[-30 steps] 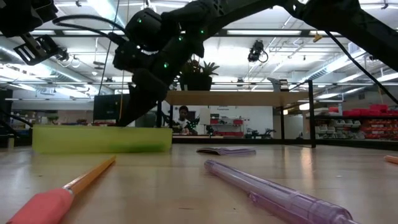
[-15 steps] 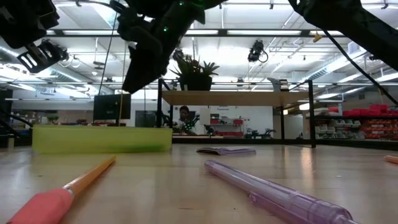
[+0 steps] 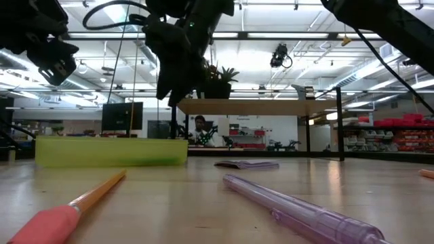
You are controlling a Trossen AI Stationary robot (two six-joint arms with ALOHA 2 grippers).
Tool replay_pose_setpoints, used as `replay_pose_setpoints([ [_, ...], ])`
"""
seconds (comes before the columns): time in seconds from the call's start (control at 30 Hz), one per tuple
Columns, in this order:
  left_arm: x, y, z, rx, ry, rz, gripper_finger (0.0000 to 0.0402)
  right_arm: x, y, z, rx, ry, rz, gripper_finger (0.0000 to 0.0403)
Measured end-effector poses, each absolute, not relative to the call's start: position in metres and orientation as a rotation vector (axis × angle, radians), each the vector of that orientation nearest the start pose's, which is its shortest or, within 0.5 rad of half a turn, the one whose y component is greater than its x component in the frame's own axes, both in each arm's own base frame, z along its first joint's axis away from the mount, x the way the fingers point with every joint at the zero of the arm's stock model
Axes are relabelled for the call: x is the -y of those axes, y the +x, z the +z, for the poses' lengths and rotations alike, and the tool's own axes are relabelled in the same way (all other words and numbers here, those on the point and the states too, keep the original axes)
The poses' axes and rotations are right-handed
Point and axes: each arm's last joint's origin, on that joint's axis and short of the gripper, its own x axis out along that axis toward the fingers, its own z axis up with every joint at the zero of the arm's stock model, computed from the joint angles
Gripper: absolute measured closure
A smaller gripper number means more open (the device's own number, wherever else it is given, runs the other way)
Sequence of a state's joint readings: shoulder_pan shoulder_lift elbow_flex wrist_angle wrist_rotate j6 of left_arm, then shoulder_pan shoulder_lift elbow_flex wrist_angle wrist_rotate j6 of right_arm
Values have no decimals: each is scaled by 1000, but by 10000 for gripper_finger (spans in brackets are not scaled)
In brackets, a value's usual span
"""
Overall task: Pack school essentials
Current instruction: Put the yellow crayon box into the yellow supply box
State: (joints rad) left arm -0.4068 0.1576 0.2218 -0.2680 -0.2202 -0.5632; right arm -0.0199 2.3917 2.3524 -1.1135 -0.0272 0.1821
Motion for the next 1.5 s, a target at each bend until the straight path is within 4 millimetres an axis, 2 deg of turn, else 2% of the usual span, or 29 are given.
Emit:
replay_pose_setpoints([
  [0.4,29,88,197,-257,-477,-53,234,-3,488,241,-1278,217,-125,151],
  [0.73,29,88,197,-261,-475,-52,234,-12,480,252,-1296,168,-87,151],
  [1.1,29,88,196,-267,-471,-47,233,-36,479,252,-1306,134,-45,152],
  [1.17,29,88,196,-267,-471,-47,235,-41,478,248,-1315,127,-37,152],
  [1.33,29,88,196,-267,-471,-47,241,-55,472,222,-1419,136,-4,152],
  [1.5,29,88,196,-266,-472,-47,239,-76,469,217,-1429,127,38,152],
])
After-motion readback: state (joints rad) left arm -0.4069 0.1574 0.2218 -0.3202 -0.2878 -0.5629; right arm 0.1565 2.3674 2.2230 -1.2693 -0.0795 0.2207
